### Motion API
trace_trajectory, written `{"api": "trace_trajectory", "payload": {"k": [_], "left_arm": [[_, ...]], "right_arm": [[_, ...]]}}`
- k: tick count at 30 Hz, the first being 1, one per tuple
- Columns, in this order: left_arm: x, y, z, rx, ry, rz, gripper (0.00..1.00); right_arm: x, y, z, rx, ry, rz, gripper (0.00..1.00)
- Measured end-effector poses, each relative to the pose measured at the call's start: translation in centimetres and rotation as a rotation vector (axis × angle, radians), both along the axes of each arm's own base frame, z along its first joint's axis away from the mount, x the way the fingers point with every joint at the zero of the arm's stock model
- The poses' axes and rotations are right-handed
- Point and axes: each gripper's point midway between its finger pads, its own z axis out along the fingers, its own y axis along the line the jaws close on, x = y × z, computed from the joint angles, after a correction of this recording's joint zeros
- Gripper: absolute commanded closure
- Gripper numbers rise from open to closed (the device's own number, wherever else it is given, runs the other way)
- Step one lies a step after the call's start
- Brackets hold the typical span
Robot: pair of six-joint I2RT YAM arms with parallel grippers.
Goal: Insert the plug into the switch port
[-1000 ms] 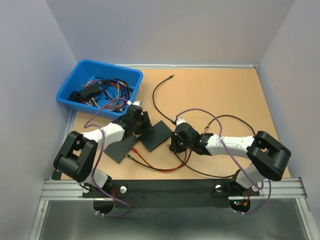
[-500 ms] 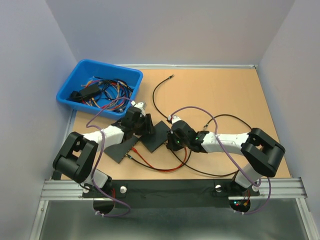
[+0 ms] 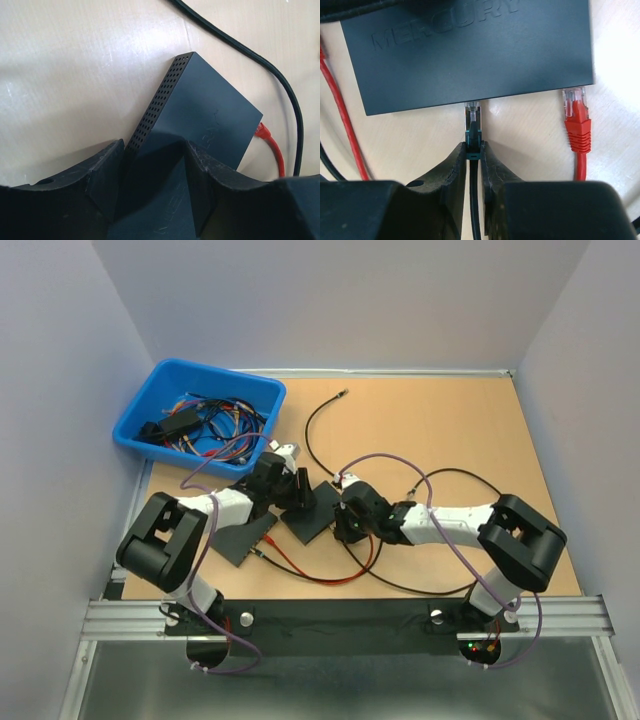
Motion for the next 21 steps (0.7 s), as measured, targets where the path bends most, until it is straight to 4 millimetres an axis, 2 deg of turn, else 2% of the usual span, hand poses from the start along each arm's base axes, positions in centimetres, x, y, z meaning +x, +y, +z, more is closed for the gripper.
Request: {"api": "trace_trajectory", "payload": {"k": [12,21], "left_arm": [[1.3,-1.9,-0.1,-0.058,-0.030,-0.053,0.41],[1.5,-2.1,-0.1,-0.066,-0.034,-0.056,0.44]], "right_arm": [[0.1,-0.4,-0.6,-0.053,-0.020,0.046,1.00],[0.6,-1.2,-0.3,-0.092,-0.064,0.026,1.00]]}}
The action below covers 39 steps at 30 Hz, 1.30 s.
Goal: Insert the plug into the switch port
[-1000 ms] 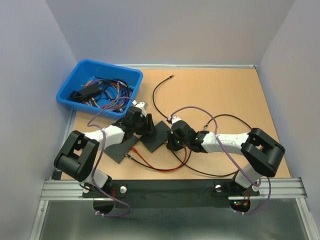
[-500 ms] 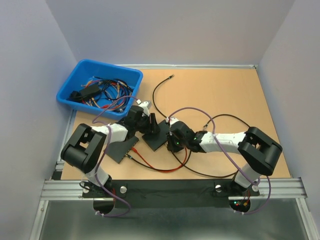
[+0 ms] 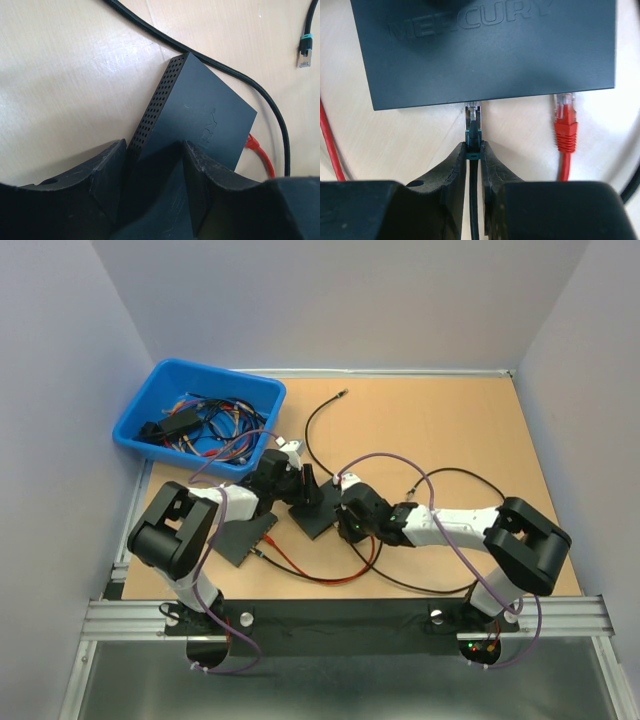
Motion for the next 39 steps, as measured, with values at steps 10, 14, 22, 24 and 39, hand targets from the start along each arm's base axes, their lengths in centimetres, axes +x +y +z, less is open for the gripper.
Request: {"api": "trace_trajectory", "payload": {"k": [10,14,22,24,39], "left_arm": [[0.1,-0.7,-0.1,-0.030,0.018,-0.009,0.48],[0.2,-0.8,-0.1,-0.034,0.022,-0.009,0.48],[0.6,-1.1,-0.1,-0.037,0.025,-0.010,0.48],[0.8,-1.2,-0.1,-0.039,0.025,-0.011,0.48],[1.5,-1.6,-0.1,-0.042,0.019,-0.012,0.48]], "right_arm": [[0.2,-0.8,0.9,-0.005,-0.036,-0.020,1.00],[0.2,-0.9,0.4,-0.023,-0.032,-0.012,0.99],[0.6,-1.2,0.3,-0.059,-0.053,0.010,1.00],[0.7,-1.3,0.4,-0.071,-0.064,0.016,0.99],[1.8,-1.7,0.8,-0.168,-0.110,0.052,1.00]]}}
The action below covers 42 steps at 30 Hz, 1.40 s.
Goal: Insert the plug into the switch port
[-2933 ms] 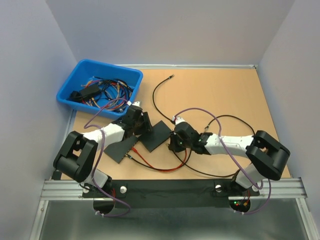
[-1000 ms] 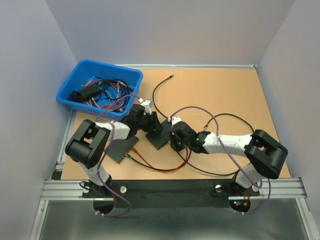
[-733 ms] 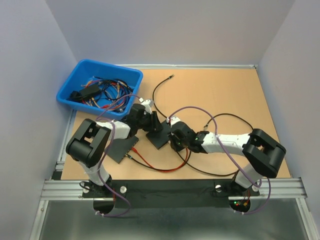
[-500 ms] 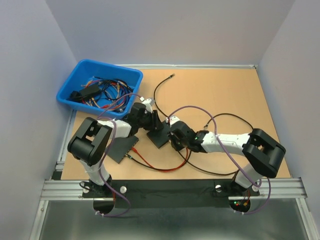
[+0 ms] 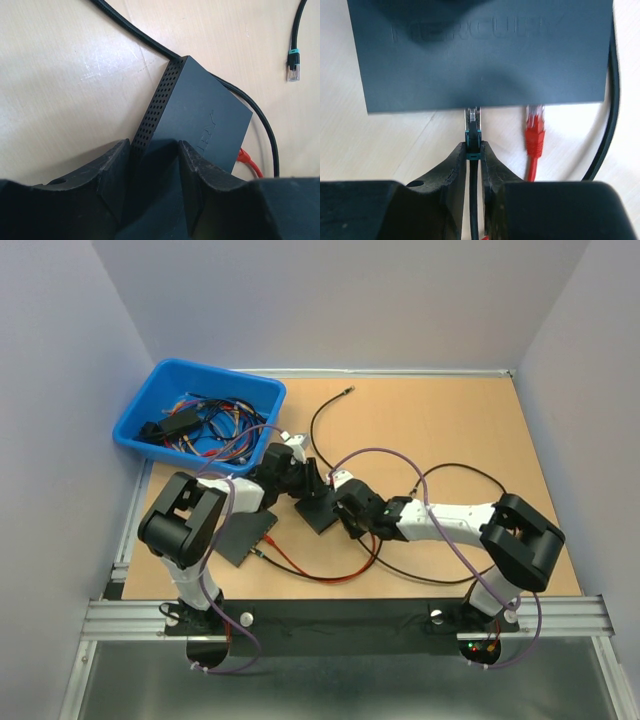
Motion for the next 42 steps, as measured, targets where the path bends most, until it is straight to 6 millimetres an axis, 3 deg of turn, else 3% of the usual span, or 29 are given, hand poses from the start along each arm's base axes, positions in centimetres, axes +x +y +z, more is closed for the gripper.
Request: {"api": "trace_trajectory", "payload": {"k": [19,42], "left_arm": [[1.1,-0.6,0.0,-0.004,-0.030,-0.021,0.48],[3.0,0.2,0.1,0.013,-0.081,0.028,0.48]], "right_arm": [[1.7,0.3,-0.9,-0.019,-0.093,0.021,0.99],[4.0,1.0,-0.8,-0.068,-0.151,-0.011,0.99]]}}
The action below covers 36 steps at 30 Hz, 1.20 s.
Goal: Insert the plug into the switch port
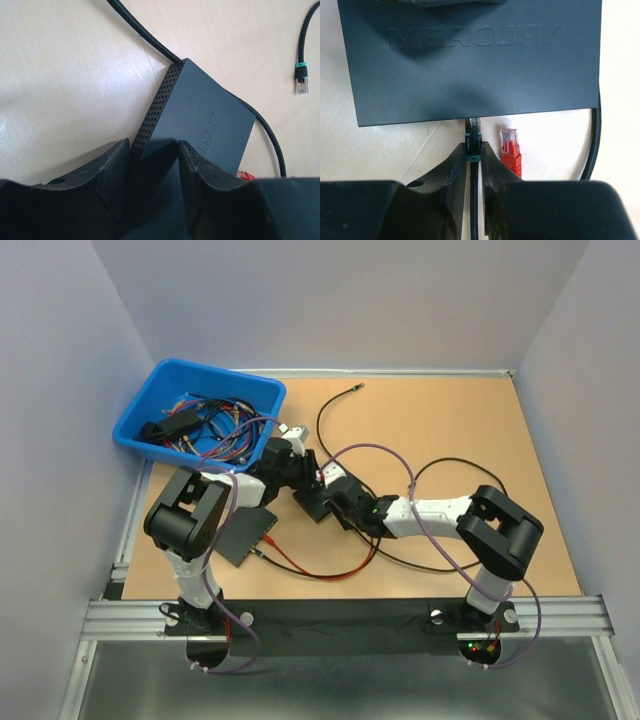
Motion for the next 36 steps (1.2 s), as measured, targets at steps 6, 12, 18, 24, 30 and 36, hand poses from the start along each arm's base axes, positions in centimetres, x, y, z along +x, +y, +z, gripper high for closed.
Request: {"api": "trace_trajectory", "payload": {"k": [6,12,18,24,30,36], "left_arm": [[0.3,0.6,0.0,0.010,0.001,0.050,0.48],[0.4,1.2,0.0,0.018,0.001,0.095,0.50],[0.5,2.0,0.1,0.029,-0.006,0.142,0.51],[0.7,2.2,0.1,0.032,-0.013,0.154,0.52],[0.8,2.3,0.1,0.034,-0.018,0.158,0.53],[0.9,2.4,0.1,0.038,-0.021,0.166,0.52]], "right_arm": [[0.5,0.1,0.0,-0.001,-0.019,-0.001,1.00],[0.8,0.6,-0.1,0.003,-0.022,0.003,1.00],[1.0,1.2,-0.3,0.030,-0.010,0.004,0.99],[1.2,1.5,-0.4,0.078,-0.002,-0.014,1.00],[1.2,1.6,-0.4,0.131,-0.017,-0.034,1.00],[1.3,1.7,-0.3,0.142,-0.020,-0.038,1.00]]}}
